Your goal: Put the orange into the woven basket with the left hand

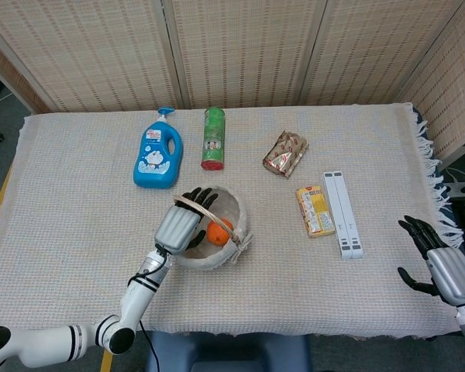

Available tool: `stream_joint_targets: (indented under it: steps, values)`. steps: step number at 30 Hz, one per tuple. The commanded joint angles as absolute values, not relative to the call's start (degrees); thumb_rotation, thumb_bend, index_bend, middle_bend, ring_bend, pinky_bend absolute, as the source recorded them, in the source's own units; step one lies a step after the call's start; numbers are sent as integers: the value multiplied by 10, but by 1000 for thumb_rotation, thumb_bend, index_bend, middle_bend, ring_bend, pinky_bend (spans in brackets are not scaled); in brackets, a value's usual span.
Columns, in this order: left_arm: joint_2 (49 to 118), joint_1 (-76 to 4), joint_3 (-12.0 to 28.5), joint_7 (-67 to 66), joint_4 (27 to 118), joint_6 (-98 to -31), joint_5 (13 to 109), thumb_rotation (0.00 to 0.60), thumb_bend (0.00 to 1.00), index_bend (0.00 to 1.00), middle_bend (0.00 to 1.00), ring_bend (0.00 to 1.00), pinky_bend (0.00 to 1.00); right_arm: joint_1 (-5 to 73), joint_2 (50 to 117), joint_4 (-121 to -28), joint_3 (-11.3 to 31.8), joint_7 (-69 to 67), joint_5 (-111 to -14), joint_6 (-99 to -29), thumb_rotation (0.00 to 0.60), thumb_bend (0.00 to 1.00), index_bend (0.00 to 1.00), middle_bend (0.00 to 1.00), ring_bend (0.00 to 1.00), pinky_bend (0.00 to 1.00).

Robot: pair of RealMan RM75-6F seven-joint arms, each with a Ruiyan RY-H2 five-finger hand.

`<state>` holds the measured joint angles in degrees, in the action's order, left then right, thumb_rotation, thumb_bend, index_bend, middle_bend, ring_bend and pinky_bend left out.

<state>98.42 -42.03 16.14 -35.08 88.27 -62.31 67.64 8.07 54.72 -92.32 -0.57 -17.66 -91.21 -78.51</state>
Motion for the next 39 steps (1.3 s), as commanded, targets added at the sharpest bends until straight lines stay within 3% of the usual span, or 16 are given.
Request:
stream_joint_targets:
  steps: [1,3,6,13,17,25,28,30,34,39]
  values:
    - [973,-414,151,-363,896,-643,681,600,368,69,57,33,137,81,547,-923,-6,-176,-912,-785,600,243,0,0,0,343]
    - [967,-409,144,-365,902,-656,690,600,368,166,153,99,170,81,548,-923,-6,-176,-911,-785,600,243,0,0,0,343]
    - [950,-397,128,-373,919,-674,703,600,370,325,346,270,307,82,548,-924,-6,-174,-910,-782,600,243,0,0,0,343]
    - [874,-359,80,-429,1005,-702,702,600,375,437,516,418,453,85,549,-926,-7,-167,-908,-776,600,243,0,0,0,343]
    - [837,-337,61,-419,1032,-718,712,600,453,511,600,495,566,85,551,-927,-8,-161,-909,-776,600,243,0,0,0,343]
    - [805,-296,36,-390,1026,-785,777,600,594,590,680,563,640,87,552,-929,-9,-156,-908,-769,600,243,0,0,0,343]
    - [786,-257,16,-363,994,-851,833,600,622,613,701,579,662,89,550,-930,-11,-156,-912,-766,600,243,0,0,0,343]
    - [756,-202,-23,-304,942,-917,874,600,622,614,698,579,662,91,553,-928,-11,-149,-913,-764,600,243,0,0,0,343]
    - [755,-163,-48,-226,871,-941,892,600,614,614,666,567,662,90,560,-927,-10,-135,-913,-768,600,243,0,0,0,343]
    - [781,-131,-42,-186,817,-951,878,600,612,613,650,564,669,85,568,-925,-7,-134,-914,-783,600,243,0,0,0,343]
